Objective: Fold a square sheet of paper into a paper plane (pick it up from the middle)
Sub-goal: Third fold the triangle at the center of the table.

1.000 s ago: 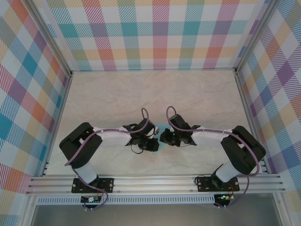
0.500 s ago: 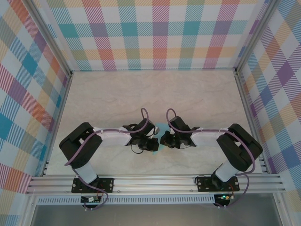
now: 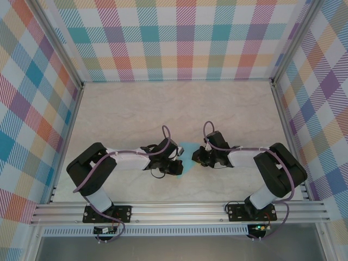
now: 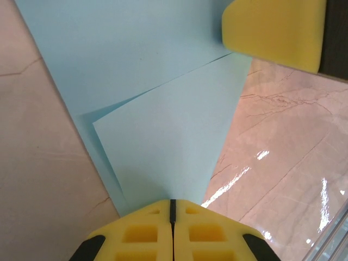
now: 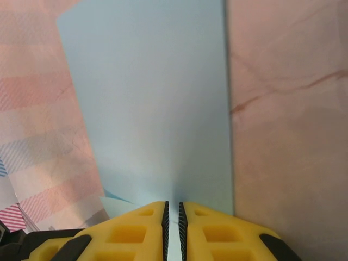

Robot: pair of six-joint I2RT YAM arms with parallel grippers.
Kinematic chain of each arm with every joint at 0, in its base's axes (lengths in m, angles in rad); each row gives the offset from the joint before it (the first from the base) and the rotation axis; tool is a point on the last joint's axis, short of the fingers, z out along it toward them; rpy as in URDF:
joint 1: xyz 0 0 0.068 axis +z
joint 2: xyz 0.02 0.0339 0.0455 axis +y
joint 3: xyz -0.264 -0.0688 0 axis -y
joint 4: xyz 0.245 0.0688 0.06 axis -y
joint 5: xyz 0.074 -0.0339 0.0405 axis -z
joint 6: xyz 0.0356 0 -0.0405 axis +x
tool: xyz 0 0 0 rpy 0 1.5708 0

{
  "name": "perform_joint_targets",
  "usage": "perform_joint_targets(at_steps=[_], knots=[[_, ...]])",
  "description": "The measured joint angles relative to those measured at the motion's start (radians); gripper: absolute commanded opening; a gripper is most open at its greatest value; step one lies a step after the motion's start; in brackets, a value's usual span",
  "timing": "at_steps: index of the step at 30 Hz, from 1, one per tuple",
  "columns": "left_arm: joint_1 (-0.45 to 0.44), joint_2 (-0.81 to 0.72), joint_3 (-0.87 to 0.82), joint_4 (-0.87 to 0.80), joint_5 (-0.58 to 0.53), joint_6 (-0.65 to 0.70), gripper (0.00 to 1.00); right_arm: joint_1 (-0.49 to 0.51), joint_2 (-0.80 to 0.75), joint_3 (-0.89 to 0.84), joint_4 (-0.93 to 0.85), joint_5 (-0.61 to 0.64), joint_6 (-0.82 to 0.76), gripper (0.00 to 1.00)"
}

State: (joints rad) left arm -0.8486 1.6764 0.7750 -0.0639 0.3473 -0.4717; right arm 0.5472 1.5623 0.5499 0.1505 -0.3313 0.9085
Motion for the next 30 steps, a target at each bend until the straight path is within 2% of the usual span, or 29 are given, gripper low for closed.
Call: perform_joint_targets(at_steps=[9, 16, 20, 24, 30], knots=[[-0.001, -0.030, -0.019, -0.010, -0.020, -0.003, 0.08, -0.073, -0.056, -0.041, 0.001, -0.010, -0.037, 0.20], [-0.001, -0.110, -0.020, -0.092, -0.038, -0.015, 0.16, -0.076, -0.291, -0.045, -0.127, 0.017, -0.080, 0.37], [0.000, -0.204, -0.001, -0.148, -0.101, -0.014, 0.18, -0.076, -0.405, -0.045, -0.211, 0.032, -0.085, 0.48], [0.012, -0.216, 0.046, -0.168, -0.139, -0.006, 0.18, -0.074, -0.441, -0.051, -0.258, 0.035, -0.079, 0.54], [0.029, -0.099, 0.133, -0.170, -0.133, 0.016, 0.16, -0.036, -0.429, -0.063, -0.286, 0.035, -0.057, 0.62]])
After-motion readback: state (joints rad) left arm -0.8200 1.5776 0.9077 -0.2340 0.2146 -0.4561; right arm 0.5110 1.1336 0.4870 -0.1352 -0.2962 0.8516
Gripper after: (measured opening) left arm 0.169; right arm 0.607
